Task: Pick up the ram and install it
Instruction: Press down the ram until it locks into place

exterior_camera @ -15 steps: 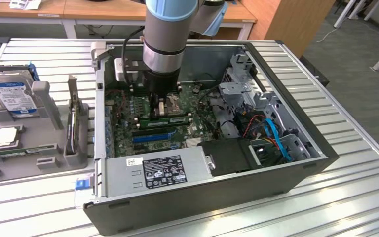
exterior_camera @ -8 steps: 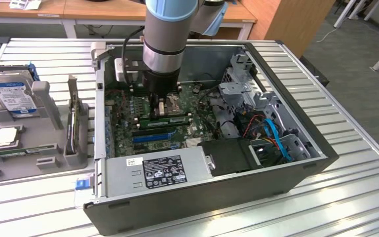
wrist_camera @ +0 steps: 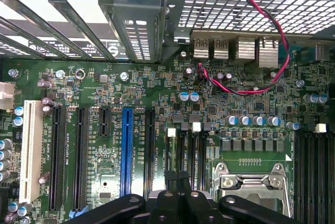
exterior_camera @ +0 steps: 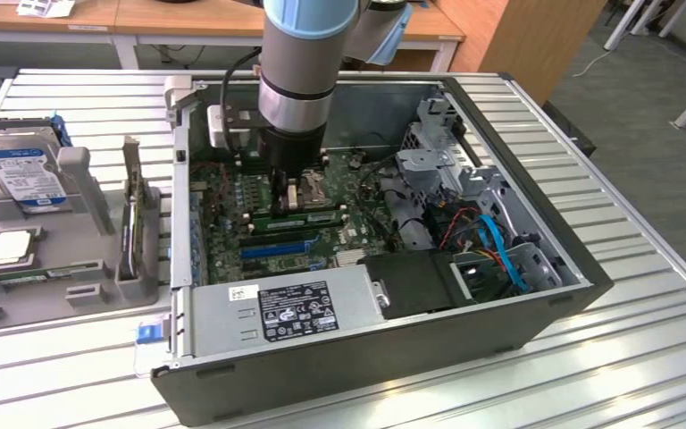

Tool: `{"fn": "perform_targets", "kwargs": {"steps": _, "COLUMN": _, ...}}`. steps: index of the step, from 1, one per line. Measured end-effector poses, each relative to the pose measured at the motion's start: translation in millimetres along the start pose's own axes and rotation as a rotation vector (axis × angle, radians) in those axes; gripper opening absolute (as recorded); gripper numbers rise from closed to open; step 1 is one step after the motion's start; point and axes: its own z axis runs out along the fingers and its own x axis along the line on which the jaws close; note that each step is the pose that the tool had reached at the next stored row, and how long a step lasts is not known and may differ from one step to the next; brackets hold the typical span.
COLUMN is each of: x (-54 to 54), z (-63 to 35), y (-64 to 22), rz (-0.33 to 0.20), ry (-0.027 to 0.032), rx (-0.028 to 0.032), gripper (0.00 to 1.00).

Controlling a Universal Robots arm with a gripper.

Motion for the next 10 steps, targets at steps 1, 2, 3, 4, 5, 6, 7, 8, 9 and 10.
{"fn": "perform_targets", "kwargs": {"steps": 1, "x": -0.1, "z": -0.3, "y": 0.0, "rz": 0.000, "ry": -0.0002, "rx": 0.0001, "gripper": 0.10}}
{"fn": "perform_targets", "kwargs": {"steps": 2, "x": -0.2, "z": -0.9, "y": -0.1, "rz": 0.000, "ry": -0.0009, "rx": 0.0008, "gripper": 0.10}}
{"fn": "perform_targets", "kwargs": {"steps": 3, "x": -0.2, "z": -2.3, "y": 0.0, "rz": 0.000, "ry": -0.0008, "rx": 0.0005, "gripper": 0.10}}
{"fn": "perform_targets", "kwargs": {"steps": 4, "x": -0.2, "z": -4.1, "y": 0.2, "rz": 0.000, "ry": -0.0002, "rx": 0.0001, "gripper": 0.10}}
{"fn": "perform_targets", "kwargs": {"steps": 5, "x": -0.3, "z": -5.8, "y": 0.3, "rz": 0.000, "ry": -0.0001, "rx": 0.0000, "gripper": 0.10}}
{"fn": "perform_targets", "kwargs": {"steps": 6, "x": -0.4, "z": -7.8, "y": 0.4, "rz": 0.000, "ry": -0.0001, "rx": 0.0001, "gripper": 0.10}}
{"fn": "perform_targets", "kwargs": {"steps": 7, "x": -0.5, "z": -9.8, "y": 0.5, "rz": 0.000, "ry": -0.0001, "rx": 0.0000, "gripper": 0.10}}
{"fn": "perform_targets", "kwargs": {"steps": 8, "x": -0.6, "z": -12.0, "y": 0.6, "rz": 0.000, "ry": 0.0000, "rx": -0.0001, "gripper": 0.10}}
{"fn": "perform_targets", "kwargs": {"steps": 9, "x": -0.7, "z": -14.3, "y": 0.7, "rz": 0.000, "ry": 0.0000, "rx": -0.0001, "gripper": 0.10}}
{"fn": "perform_targets", "kwargs": {"steps": 10, "x": -0.9, "z": -16.8, "y": 0.8, "rz": 0.000, "ry": 0.0000, "rx": -0.0001, "gripper": 0.10}}
